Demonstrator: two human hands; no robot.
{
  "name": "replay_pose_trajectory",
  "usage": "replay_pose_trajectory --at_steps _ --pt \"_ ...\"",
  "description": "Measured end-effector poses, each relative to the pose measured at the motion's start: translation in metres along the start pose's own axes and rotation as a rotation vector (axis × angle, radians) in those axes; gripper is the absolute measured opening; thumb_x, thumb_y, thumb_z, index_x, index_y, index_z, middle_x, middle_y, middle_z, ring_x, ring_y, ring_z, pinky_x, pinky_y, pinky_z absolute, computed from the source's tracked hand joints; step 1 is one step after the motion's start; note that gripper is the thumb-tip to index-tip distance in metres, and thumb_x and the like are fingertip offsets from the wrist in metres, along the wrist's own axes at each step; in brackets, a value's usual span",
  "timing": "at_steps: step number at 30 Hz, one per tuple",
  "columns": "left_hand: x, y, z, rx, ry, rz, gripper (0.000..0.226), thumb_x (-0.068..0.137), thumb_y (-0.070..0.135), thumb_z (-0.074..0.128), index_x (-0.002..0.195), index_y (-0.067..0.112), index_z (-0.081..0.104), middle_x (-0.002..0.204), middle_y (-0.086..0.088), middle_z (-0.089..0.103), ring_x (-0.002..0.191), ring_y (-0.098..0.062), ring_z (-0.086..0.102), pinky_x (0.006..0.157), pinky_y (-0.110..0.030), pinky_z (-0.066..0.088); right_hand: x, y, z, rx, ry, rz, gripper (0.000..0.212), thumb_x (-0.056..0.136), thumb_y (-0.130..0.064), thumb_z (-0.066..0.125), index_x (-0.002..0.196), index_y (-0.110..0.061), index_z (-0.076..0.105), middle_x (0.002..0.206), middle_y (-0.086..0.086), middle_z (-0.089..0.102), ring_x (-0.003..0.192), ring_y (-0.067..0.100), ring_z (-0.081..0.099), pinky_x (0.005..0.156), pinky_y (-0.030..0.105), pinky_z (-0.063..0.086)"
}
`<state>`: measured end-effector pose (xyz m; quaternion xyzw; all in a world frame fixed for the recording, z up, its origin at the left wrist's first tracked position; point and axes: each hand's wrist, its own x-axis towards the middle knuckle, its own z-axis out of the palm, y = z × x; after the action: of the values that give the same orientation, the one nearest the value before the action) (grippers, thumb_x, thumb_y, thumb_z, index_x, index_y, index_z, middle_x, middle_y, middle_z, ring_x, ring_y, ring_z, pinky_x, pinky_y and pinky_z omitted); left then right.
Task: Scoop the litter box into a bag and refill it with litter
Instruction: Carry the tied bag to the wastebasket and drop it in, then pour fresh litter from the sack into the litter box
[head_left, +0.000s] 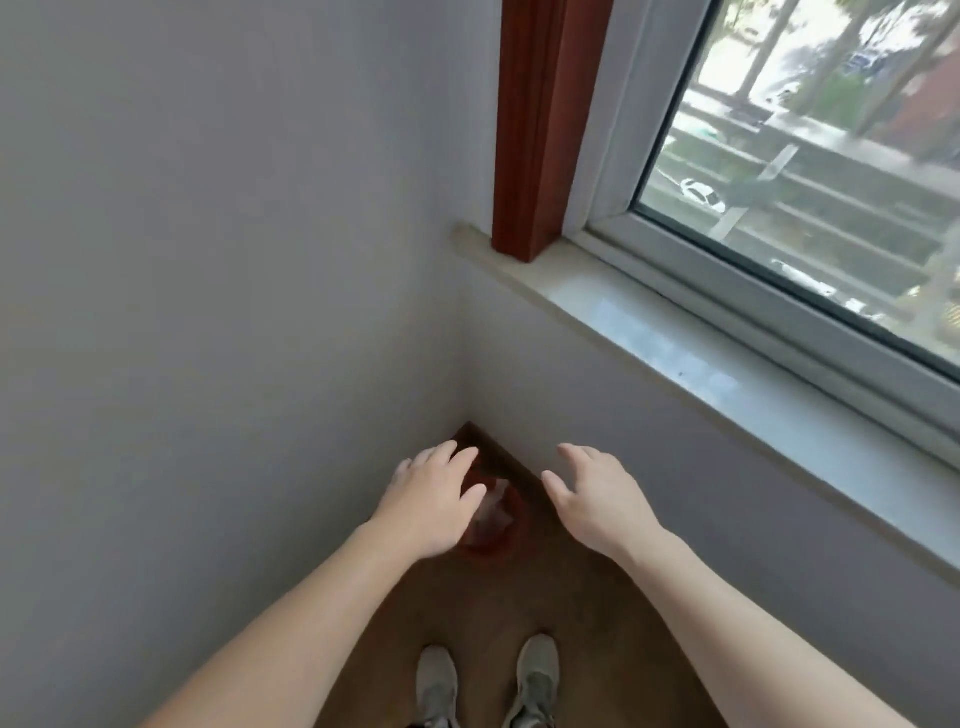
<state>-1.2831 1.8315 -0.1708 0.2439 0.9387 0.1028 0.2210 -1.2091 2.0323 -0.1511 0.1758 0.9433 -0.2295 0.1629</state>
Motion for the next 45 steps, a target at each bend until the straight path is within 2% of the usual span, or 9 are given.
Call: replay_pose_trajectory --at_steps 5,9,13,18,24,28,32,45 --pt "-0.023 0.02 -0.032 0.033 0.07 0.031 0.053 0.102 0.045 0.031 0.151 0.026 0.033 0.158 -0.004 0.032 0.146 -0.023 0.026 0.119 -0.043 0.022 -0.039 -0.008 -0.038 -0.068 0.064 0.01 0.056 0.1 -0.046 0.035 0.149 -0.018 0.036 0.153 0.002 0.041 0.142 0.025 0.033 0.114 0.043 0.032" --pt "-0.044 0.03 -0.047 0.053 0.09 0.096 0.052 0.103 0.042 0.031 0.15 0.022 0.034 0.158 -0.005 0.031 0.145 -0.024 0.027 0.118 -0.041 0.023 -0.078 -0.014 -0.049 -0.096 0.105 0.093 0.054 0.101 -0.043 0.034 0.149 -0.018 0.032 0.151 0.001 0.041 0.141 0.025 0.031 0.11 0.042 0.033" --pt "-0.068 0.042 -0.058 0.121 0.129 0.243 0.049 0.103 0.04 0.032 0.147 0.02 0.04 0.15 -0.004 0.04 0.139 -0.024 0.035 0.114 -0.041 0.027 -0.125 -0.02 -0.047 -0.087 0.187 0.19 0.047 0.101 -0.042 0.032 0.14 -0.017 0.043 0.143 0.002 0.048 0.135 0.026 0.037 0.107 0.042 0.035" --pt "-0.095 0.059 -0.06 0.169 0.118 0.402 0.047 0.103 0.04 0.032 0.144 0.021 0.044 0.148 -0.002 0.042 0.136 -0.023 0.037 0.112 -0.041 0.029 -0.184 -0.021 -0.039 -0.04 0.321 0.29 0.041 0.101 -0.039 0.034 0.129 -0.015 0.051 0.134 0.002 0.056 0.126 0.026 0.045 0.104 0.042 0.038" --pt "-0.124 0.104 -0.052 0.206 0.089 0.598 0.046 0.104 0.04 0.029 0.145 0.024 0.042 0.154 -0.001 0.036 0.142 -0.02 0.03 0.116 -0.041 0.024 -0.262 -0.004 -0.034 0.027 0.427 0.436 0.041 0.1 -0.038 0.034 0.129 -0.015 0.053 0.129 0.001 0.059 0.122 0.024 0.048 0.103 0.043 0.038" --pt "-0.148 0.151 -0.041 0.255 0.059 0.736 0.046 0.105 0.04 0.028 0.147 0.025 0.038 0.156 0.001 0.033 0.145 -0.02 0.028 0.118 -0.04 0.022 -0.321 0.02 -0.031 0.076 0.49 0.582 0.036 0.099 -0.039 0.035 0.112 -0.015 0.057 0.111 0.001 0.063 0.112 0.026 0.053 0.098 0.042 0.04" --pt "-0.179 0.203 -0.026 0.3 0.057 0.882 0.045 0.104 0.041 0.03 0.144 0.025 0.043 0.15 0.001 0.04 0.139 -0.02 0.035 0.113 -0.037 0.026 -0.386 0.046 -0.024 0.098 0.544 0.704 0.046 0.1 -0.042 0.033 0.133 -0.015 0.052 0.133 0.002 0.058 0.126 0.023 0.048 0.11 0.044 0.035" --pt "-0.351 0.358 0.077 0.412 -0.059 1.299 0.043 0.103 0.042 0.028 0.139 0.028 0.047 0.142 0.004 0.048 0.135 -0.02 0.04 0.108 -0.036 0.031 -0.625 0.12 0.057 0.236 0.648 1.088 0.053 0.101 -0.044 0.032 0.144 -0.017 0.045 0.148 0.002 0.047 0.139 0.022 0.037 0.116 0.043 0.028"
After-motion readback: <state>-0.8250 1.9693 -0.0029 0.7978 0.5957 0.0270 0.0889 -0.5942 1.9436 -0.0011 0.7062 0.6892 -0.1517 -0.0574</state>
